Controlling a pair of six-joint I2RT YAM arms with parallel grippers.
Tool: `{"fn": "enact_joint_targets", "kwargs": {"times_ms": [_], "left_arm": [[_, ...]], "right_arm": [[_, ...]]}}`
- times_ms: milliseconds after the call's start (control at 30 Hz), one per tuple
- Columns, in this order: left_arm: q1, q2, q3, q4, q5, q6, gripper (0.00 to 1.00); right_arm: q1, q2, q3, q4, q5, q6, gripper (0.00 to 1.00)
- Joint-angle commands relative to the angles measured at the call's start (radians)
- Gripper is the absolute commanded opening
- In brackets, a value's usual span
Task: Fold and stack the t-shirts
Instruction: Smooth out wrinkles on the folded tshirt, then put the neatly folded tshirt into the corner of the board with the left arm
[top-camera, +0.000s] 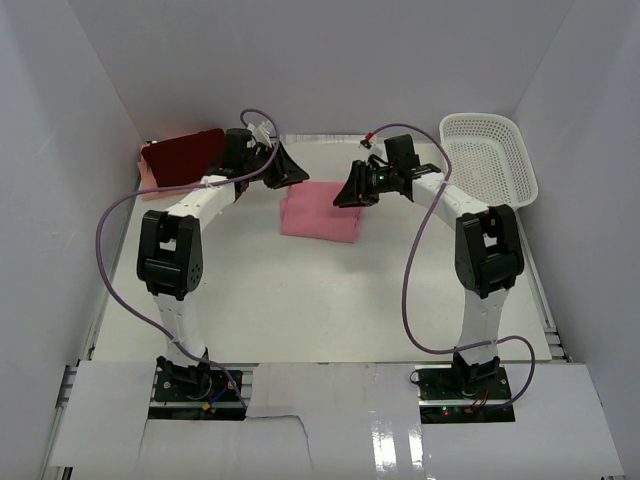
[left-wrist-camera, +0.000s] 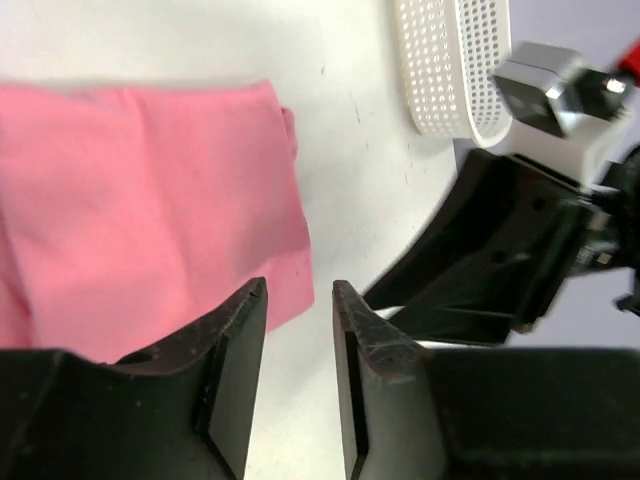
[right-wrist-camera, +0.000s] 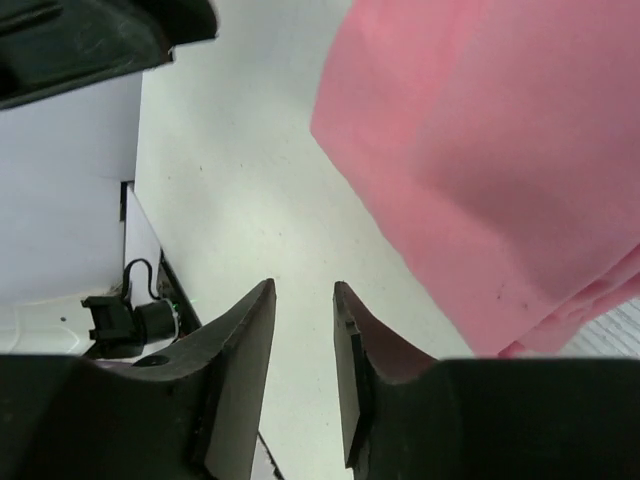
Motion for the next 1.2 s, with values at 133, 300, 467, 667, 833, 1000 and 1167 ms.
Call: {"fn": "enact_joint_targets", "kwargs": {"times_ms": [133,300,467,667,833,1000,1167], "left_arm": [[0.04,0.097,0.094,-0.091,-0.092,0.067,0.5],[0.04,0.129,0.09,-0.117,-0.175,0.129,0.82],[0.04,0.167,0.128,-0.156,-0.222,0.202,0.86],[0.04,0.228,0.165,-0.197,-0.255,0.223,0.86],[0.03,0.265,0.163,-0.208,-0.294,0.269,0.89],[0.028,0.286,0.175,-0.214,-0.296,0.281,0.86],[0.027,0.313,0.192,-0.22,-0.261,0.269,0.67]], "right_arm": [[0.001,-0.214,-0.122,-0.037,0.163,-0.112,0.47],[0.001,-0.291,-0.169,-0.075,0.191,-0.144,0.53],[0.001,-0.34,-0.189,-0.1,0.198,-0.159,0.54],[0.001,-0.348,-0.192,-0.102,0.181,-0.161,0.55],[0.002,-0.349,-0.199,-0.099,0.171,-0.159,0.55],[0.001,-0.346,-0.205,-0.097,0.168,-0.153,0.55],[-0.001,-0.342,-0.208,-0.097,0.169,-0.152,0.55]]}}
